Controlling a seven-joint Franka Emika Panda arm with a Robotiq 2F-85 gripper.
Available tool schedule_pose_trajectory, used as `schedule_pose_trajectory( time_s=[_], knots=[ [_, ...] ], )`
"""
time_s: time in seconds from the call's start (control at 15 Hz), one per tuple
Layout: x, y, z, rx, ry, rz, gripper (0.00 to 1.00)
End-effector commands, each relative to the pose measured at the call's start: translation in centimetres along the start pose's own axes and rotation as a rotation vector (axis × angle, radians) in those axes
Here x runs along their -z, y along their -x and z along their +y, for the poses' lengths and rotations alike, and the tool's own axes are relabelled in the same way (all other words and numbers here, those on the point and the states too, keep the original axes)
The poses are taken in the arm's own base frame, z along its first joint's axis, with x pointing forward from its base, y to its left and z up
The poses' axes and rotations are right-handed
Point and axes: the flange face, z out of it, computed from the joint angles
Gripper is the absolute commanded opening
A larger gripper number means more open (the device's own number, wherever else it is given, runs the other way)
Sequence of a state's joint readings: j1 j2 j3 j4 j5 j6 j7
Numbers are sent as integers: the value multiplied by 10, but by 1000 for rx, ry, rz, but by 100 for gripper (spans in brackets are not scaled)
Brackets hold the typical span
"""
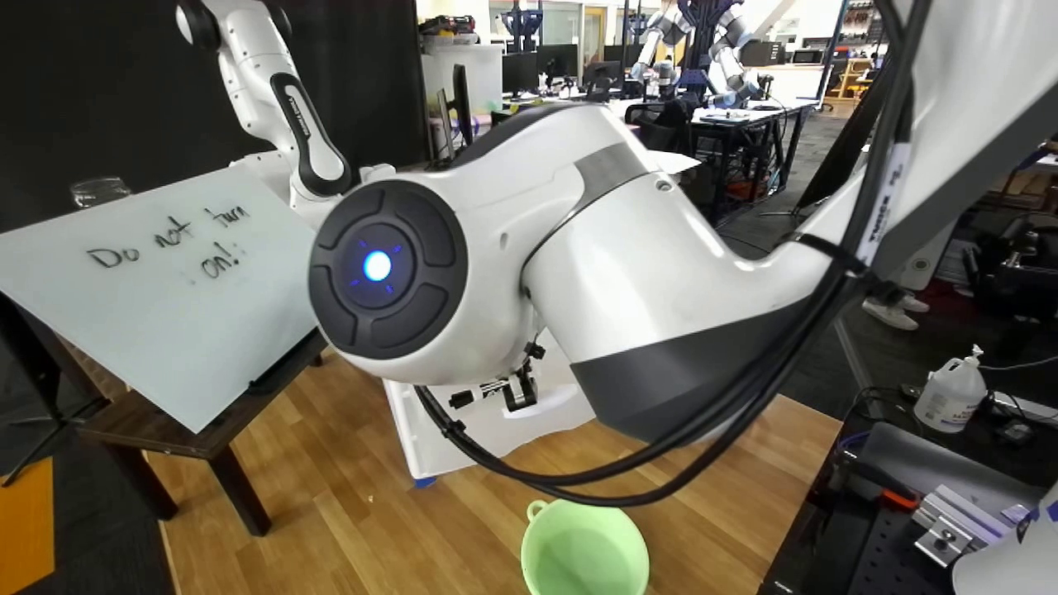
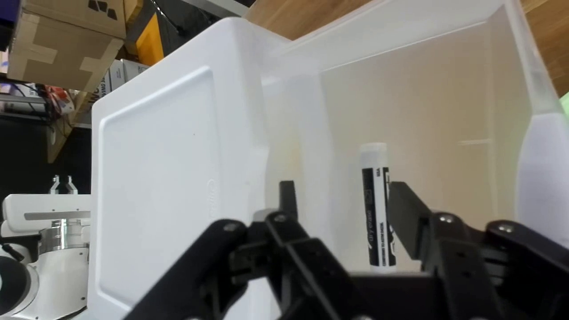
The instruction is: Pick the marker and put it in the plastic drawer on the table
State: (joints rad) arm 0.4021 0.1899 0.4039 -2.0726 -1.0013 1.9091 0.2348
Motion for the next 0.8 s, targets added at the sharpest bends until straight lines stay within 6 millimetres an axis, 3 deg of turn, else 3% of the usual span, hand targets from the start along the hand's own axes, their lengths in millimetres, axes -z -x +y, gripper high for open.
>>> schedule_pose_trajectory(
  time_s=[0.0, 0.13, 0.4, 0.53, 0.73],
  knots=[
    [3, 4, 2, 3, 3, -9, 87],
    [5, 5, 4, -1, 7, -8, 98],
    [16, 8, 7, -6, 41, -1, 100],
    [23, 9, 7, -8, 64, -2, 90],
    [34, 11, 8, -3, 120, 7, 84]
  ],
)
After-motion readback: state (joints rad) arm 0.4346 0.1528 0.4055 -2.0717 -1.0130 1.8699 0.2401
